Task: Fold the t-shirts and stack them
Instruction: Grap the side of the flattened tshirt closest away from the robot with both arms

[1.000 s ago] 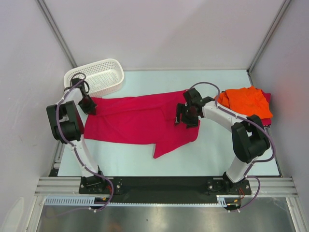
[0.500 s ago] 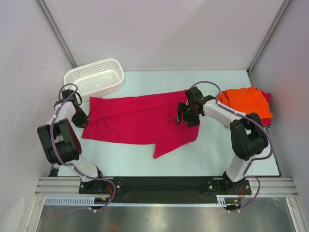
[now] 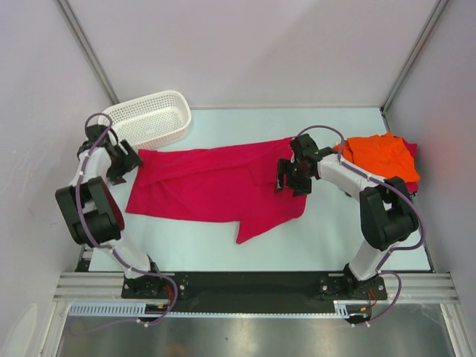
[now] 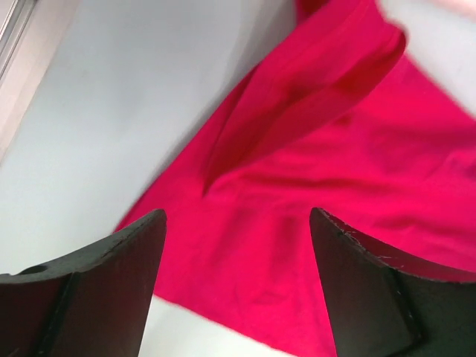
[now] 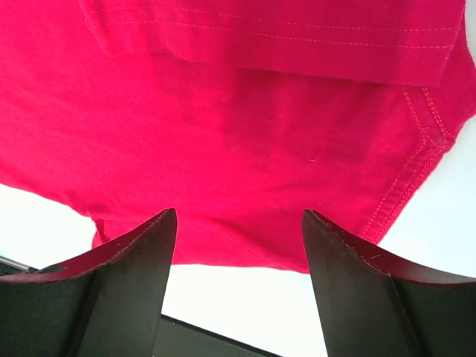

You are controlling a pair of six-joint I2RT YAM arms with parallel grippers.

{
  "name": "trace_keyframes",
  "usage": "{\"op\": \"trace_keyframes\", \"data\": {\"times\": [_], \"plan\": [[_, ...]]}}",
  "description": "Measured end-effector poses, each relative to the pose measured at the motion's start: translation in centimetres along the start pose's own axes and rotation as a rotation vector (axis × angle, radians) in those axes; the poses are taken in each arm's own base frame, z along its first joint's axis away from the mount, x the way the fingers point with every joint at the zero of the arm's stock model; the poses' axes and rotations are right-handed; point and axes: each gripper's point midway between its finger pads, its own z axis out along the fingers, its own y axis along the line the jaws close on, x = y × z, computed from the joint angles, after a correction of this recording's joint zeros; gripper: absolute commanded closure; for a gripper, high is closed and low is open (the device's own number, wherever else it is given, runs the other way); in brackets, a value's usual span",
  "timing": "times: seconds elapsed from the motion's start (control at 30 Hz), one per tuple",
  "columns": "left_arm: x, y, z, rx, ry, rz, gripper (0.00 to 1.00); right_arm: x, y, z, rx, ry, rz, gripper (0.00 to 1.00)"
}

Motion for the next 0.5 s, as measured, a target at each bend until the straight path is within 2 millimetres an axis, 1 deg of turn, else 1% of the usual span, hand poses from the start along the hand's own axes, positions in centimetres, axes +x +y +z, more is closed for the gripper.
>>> {"op": "trace_keyframes", "data": {"times": [0.03, 0.13, 0.23, 0.3, 0.37, 0.43, 0.5], "plan": [[-0.8, -0.4, 0.5, 0.009, -0.005, 0.002, 0.16, 0.0, -0.1, 0.0, 0.002, 0.001, 0.0, 0.26], [-2.4, -1.5, 1.7, 0.027, -0.007, 0.011, 0.17, 0.0, -0.4, -0.2, 0.006, 0.002, -0.001, 0.26], [-3.1, -2.4, 3.3, 0.034, 0.007, 0.025, 0.17, -0.2, -0.8, -0.5, 0.01, 0.0, 0.006, 0.26], [-2.8, -3.0, 4.3, 0.035, 0.028, 0.036, 0.18, -0.3, -1.1, -0.6, 0.015, -0.002, 0.013, 0.26], [-2.0, -3.4, 5.1, 0.034, 0.056, 0.048, 0.19, -0.4, -1.4, -0.7, 0.018, -0.001, 0.019, 0.26], [-1.2, -3.6, 5.4, 0.031, 0.082, 0.058, 0.2, -0.4, -1.6, -0.8, 0.022, 0.0, 0.024, 0.26], [-0.8, -3.9, 5.4, 0.034, 0.09, 0.067, 0.21, -0.5, -1.7, -0.8, 0.024, -0.001, 0.028, 0.26]]}}
